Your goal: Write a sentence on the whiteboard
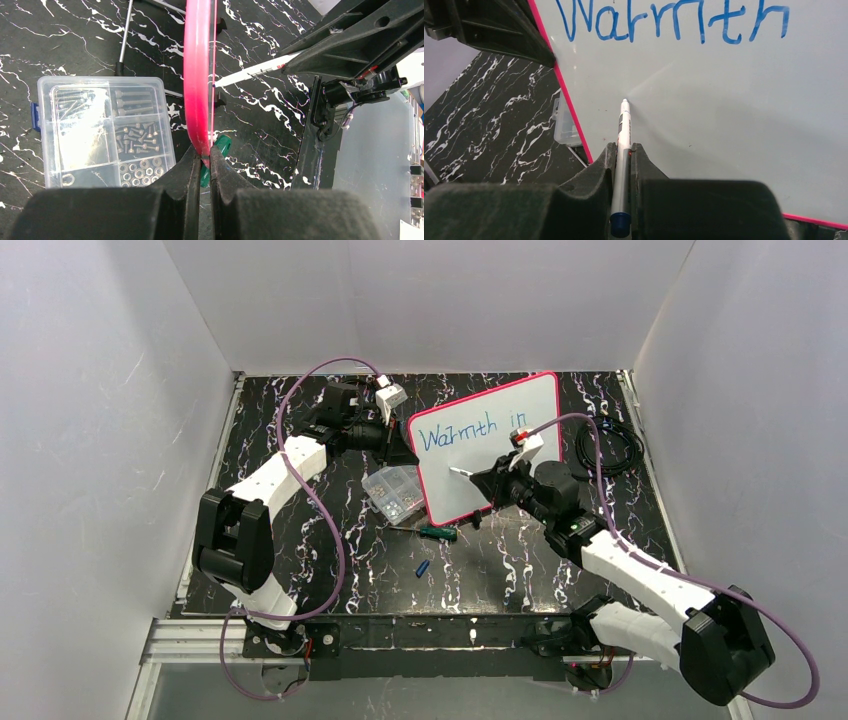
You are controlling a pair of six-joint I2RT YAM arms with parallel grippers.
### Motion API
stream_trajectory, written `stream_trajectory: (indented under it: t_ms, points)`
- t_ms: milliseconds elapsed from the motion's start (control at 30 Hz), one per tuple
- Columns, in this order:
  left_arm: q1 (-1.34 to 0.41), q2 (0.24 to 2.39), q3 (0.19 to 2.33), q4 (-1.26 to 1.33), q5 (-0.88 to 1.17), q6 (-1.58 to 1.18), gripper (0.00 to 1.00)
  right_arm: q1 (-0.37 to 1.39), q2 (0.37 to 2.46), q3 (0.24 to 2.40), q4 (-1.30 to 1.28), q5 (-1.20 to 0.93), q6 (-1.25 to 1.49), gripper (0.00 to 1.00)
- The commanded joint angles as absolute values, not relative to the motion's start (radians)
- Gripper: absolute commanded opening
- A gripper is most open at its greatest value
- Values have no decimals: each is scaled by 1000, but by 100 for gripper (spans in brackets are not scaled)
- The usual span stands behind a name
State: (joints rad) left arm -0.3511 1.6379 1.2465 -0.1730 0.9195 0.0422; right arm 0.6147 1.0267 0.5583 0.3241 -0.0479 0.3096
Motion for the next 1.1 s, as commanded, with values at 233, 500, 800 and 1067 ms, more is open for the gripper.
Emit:
stream_trajectory:
  t_ms: [233,500,800,1067]
  points:
    - [-359,1575,1285,-198,974,64,0,624,1079,594,407,26,272,1]
    - [-359,1575,1284,-198,974,64,0,641,1095,600,405,19,258,1]
    - [-359,1574,1285,-198,974,64,0,658,1071,564,339,67,246,1]
    - [-359,1573,1286,-198,976,63,0,665,1038,511,291,82,261,1]
